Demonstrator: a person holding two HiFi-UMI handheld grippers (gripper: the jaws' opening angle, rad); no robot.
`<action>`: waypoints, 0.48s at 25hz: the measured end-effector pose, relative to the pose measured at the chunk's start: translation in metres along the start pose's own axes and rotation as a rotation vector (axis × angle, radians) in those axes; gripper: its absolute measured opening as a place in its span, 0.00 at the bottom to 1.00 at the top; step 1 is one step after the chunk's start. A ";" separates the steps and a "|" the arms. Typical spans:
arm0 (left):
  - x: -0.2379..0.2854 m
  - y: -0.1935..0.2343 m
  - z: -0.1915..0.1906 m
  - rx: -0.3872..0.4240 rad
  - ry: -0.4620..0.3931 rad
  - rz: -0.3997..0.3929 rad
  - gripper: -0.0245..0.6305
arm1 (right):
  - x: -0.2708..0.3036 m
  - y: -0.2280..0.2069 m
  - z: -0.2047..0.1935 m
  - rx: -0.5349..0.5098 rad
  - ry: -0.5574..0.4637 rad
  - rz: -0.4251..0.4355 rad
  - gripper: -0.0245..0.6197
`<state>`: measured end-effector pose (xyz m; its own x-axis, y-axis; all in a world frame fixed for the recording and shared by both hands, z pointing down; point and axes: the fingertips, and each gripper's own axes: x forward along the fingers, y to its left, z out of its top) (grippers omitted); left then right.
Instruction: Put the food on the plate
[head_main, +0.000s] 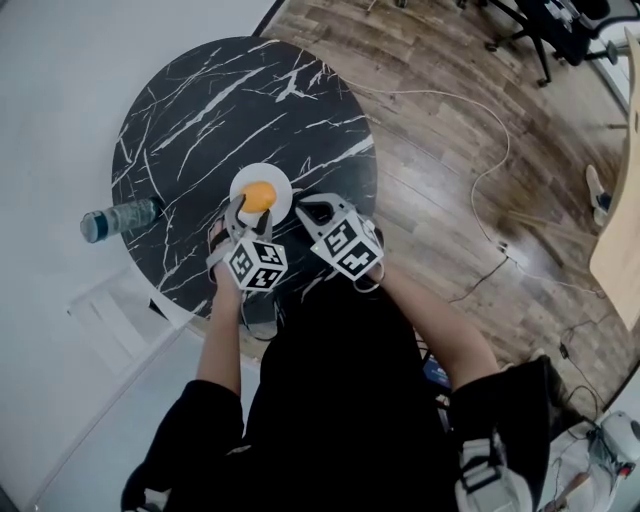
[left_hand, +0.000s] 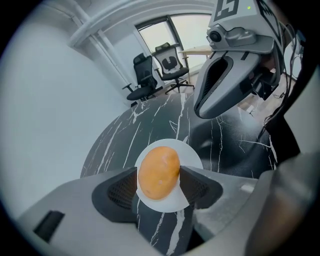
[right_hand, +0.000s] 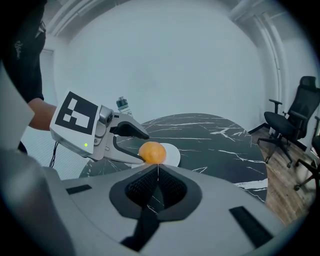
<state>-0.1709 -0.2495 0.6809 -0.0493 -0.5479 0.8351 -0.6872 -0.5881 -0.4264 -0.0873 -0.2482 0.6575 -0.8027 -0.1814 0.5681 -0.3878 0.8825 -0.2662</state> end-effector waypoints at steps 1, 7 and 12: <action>-0.002 -0.001 -0.001 -0.008 -0.003 0.001 0.44 | 0.000 0.003 0.000 -0.003 0.001 0.002 0.03; -0.018 -0.004 -0.020 -0.087 -0.009 0.005 0.44 | 0.000 0.025 -0.001 -0.029 0.002 0.012 0.03; -0.036 -0.010 -0.041 -0.169 -0.017 0.009 0.44 | -0.002 0.049 -0.001 -0.055 -0.001 0.023 0.03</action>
<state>-0.1918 -0.1990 0.6692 -0.0444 -0.5634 0.8250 -0.7992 -0.4755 -0.3677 -0.1043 -0.2043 0.6435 -0.8114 -0.1611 0.5619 -0.3439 0.9089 -0.2359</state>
